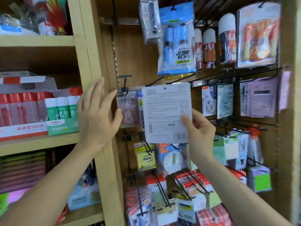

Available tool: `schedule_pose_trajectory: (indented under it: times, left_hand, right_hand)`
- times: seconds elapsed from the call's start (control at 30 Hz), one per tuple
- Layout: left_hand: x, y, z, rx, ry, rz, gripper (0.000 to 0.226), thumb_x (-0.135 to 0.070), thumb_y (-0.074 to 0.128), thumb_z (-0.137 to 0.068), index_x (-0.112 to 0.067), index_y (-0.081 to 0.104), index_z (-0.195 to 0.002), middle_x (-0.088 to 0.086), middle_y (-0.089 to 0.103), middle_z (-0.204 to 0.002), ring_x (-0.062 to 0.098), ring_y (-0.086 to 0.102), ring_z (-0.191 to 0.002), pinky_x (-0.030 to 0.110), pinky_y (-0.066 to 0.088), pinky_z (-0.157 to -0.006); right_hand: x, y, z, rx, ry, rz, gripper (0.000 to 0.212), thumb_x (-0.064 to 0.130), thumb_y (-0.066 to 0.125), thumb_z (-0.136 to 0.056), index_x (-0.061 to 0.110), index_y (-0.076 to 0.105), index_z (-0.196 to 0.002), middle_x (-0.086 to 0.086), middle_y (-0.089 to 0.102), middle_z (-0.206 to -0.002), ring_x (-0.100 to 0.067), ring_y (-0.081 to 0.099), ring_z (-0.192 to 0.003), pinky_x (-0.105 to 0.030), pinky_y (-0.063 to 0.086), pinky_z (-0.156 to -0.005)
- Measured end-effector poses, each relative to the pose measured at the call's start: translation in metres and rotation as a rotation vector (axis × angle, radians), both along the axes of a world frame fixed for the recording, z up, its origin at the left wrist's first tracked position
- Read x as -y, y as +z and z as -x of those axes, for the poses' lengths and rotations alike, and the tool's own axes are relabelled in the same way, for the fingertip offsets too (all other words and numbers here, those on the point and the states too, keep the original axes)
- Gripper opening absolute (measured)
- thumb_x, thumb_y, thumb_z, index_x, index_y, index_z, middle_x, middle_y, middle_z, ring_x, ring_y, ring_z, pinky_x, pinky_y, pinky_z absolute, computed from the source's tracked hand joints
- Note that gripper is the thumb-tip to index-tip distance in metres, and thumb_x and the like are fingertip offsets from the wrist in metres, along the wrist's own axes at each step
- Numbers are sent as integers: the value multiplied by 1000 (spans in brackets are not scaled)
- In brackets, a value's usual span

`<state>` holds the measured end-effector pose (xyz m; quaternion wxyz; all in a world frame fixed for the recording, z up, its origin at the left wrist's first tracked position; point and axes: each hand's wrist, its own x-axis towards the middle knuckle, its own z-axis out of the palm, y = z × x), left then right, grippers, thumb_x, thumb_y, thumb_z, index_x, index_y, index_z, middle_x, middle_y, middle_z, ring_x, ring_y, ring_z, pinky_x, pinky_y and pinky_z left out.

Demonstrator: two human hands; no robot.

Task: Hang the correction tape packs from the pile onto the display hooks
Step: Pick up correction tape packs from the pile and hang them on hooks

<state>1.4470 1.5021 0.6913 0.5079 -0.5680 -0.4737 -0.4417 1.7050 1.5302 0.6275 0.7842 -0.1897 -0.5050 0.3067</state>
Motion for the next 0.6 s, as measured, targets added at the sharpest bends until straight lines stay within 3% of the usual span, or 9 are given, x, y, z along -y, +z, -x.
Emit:
schedule_pose_trajectory:
  times: [0.07,0.17,0.33,0.5,0.6]
  left_hand:
    - [1,0,-3,-42,96,18,54,-39,54,-93,-18,53,-142,8,24,-165,28,17,-153,41,9,-123]
    - [1,-2,-4,-65,152,64,55,-39,57,-92,-16,54,-142,11,18,-167,32,13,-154,48,11,-125]
    - [3,-5,-3,-116,215,128,62,-46,46,-88,-16,56,-141,9,11,-168,35,1,-155,53,7,-125]
    - [3,-16,6,-182,201,139,61,-43,51,-84,-14,59,-138,11,15,-167,36,-1,-155,52,5,-126]
    - [5,-16,10,-204,178,131,59,-43,53,-84,-15,61,-136,10,16,-167,36,-1,-155,51,4,-126]
  right_hand:
    - [-3,1,-14,-1,-102,-34,16,8,62,-95,14,74,-103,7,75,-89,-7,67,-78,-25,55,-66]
    - [-11,-2,-26,44,-256,-23,15,10,61,-96,10,74,-104,5,74,-86,-9,67,-74,-29,54,-63]
    - [-17,1,-20,123,-549,-10,18,13,60,-95,19,75,-102,5,70,-83,-10,65,-74,-28,50,-64]
    - [-10,12,-1,224,-803,-197,18,9,63,-92,13,76,-103,0,69,-93,-9,59,-76,-29,50,-68]
    - [-22,15,15,421,-957,-310,24,8,66,-88,16,76,-108,-5,73,-113,-22,69,-82,-32,55,-67]
